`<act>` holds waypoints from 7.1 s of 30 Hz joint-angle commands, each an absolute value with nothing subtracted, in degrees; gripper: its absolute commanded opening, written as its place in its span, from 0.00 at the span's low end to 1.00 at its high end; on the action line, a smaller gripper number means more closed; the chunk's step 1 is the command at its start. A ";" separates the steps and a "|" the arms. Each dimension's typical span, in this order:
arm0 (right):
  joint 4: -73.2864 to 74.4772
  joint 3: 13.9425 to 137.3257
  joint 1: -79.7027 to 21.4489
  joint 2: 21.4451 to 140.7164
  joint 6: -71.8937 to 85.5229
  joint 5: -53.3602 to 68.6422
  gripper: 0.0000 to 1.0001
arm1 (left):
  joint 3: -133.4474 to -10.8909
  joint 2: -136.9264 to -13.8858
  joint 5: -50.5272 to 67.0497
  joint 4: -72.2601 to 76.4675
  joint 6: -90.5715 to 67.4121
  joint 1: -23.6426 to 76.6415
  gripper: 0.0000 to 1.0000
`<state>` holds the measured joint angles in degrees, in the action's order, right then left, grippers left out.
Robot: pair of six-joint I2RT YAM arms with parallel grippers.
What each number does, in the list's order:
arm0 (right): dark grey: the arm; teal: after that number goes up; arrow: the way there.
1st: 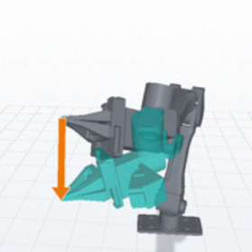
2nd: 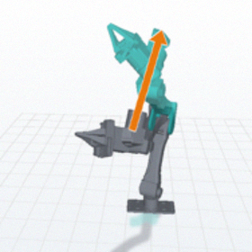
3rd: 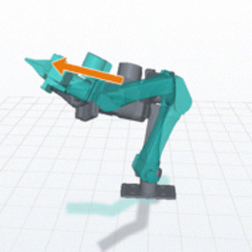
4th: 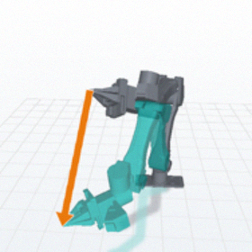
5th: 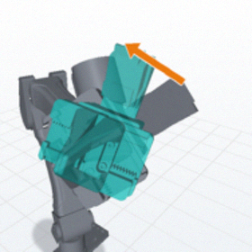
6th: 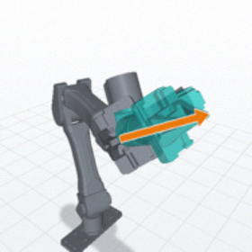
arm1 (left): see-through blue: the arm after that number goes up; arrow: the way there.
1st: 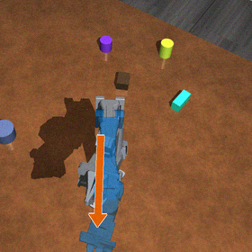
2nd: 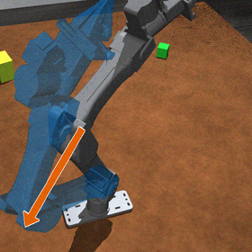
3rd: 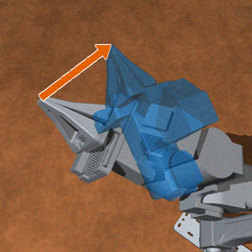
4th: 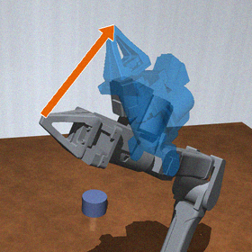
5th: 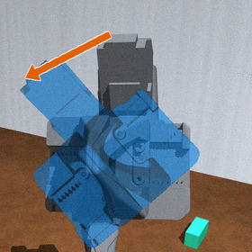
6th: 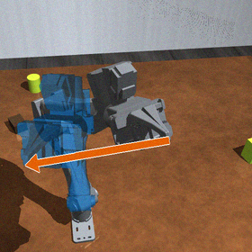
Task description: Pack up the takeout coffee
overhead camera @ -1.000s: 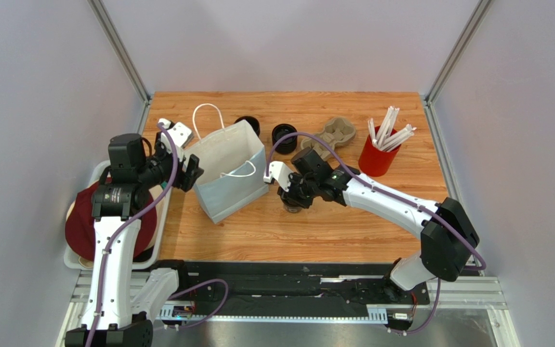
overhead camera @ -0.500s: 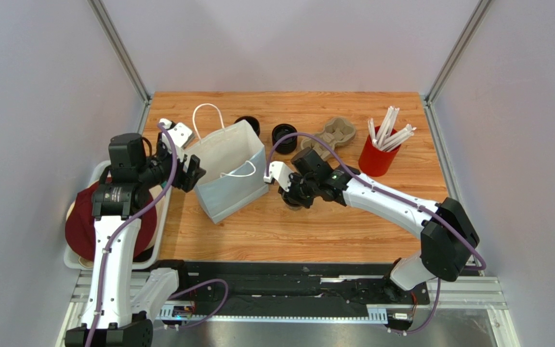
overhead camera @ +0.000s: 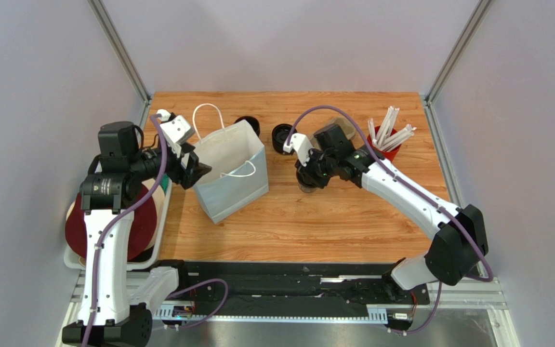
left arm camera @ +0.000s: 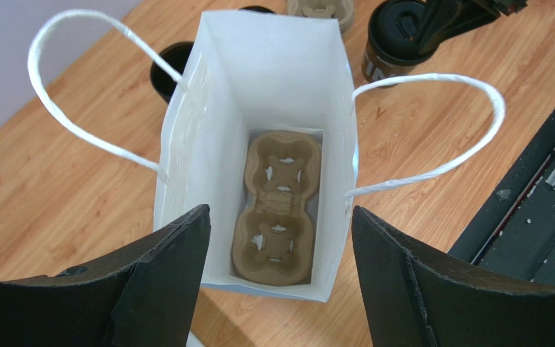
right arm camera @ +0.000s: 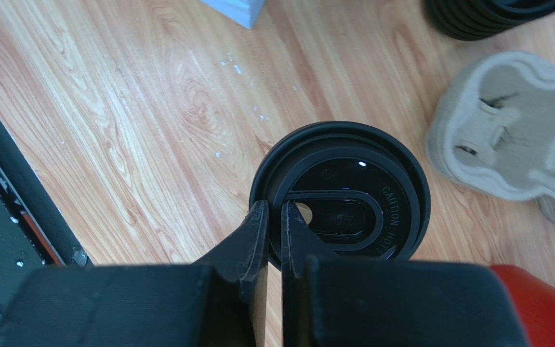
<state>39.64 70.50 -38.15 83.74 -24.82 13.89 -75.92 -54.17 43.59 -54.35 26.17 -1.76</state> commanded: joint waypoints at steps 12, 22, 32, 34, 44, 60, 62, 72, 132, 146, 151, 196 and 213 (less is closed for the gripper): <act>50.10 84.19 -35.68 73.57 -23.47 15.12 0.00 | -87.45 -59.06 53.26 -65.21 37.69 6.13 0.87; 50.80 87.36 -35.51 70.31 -23.03 15.55 0.00 | -89.03 -63.80 40.71 -66.72 36.65 22.93 0.82; 51.06 87.19 -35.51 68.12 -23.20 15.03 0.00 | -90.79 -68.38 32.87 -64.86 35.95 29.96 0.60; 51.24 87.19 -35.42 67.68 -23.29 14.77 0.00 | -92.54 -69.78 31.91 -64.86 35.77 31.64 0.51; 51.24 86.49 -35.42 65.83 -23.64 13.01 0.00 | -97.20 -74.26 29.18 -66.97 35.77 37.17 0.12; 50.27 84.46 -31.12 63.37 -23.03 13.18 0.00 | -108.01 -81.82 27.51 -72.33 36.12 43.85 0.00; 50.01 84.29 -30.68 62.85 -22.68 13.80 0.00 | -108.72 -82.35 27.77 -72.60 36.04 44.64 0.00; 49.66 84.29 -29.80 62.05 -21.80 14.06 0.00 | -111.61 -84.37 28.74 -73.13 34.54 48.34 0.00; 48.78 99.22 -28.65 68.20 -13.19 9.65 0.00 | -129.82 -83.41 16.10 -63.37 20.04 41.93 0.96; 55.89 110.83 -33.66 77.69 -11.34 25.83 0.00 | -106.88 -71.63 13.97 -57.66 17.41 28.57 0.98; 60.81 114.07 -37.17 80.94 -13.01 26.89 0.00 | -102.84 -70.40 13.45 -55.90 15.65 24.53 0.98; 68.64 115.67 -44.83 98.70 -13.98 25.14 0.00 | -95.71 -74.79 27.25 -49.75 12.48 19.78 0.66; 61.79 105.39 -47.46 98.17 -13.27 19.95 0.00 | -94.22 -73.92 28.21 -49.13 12.04 19.78 0.52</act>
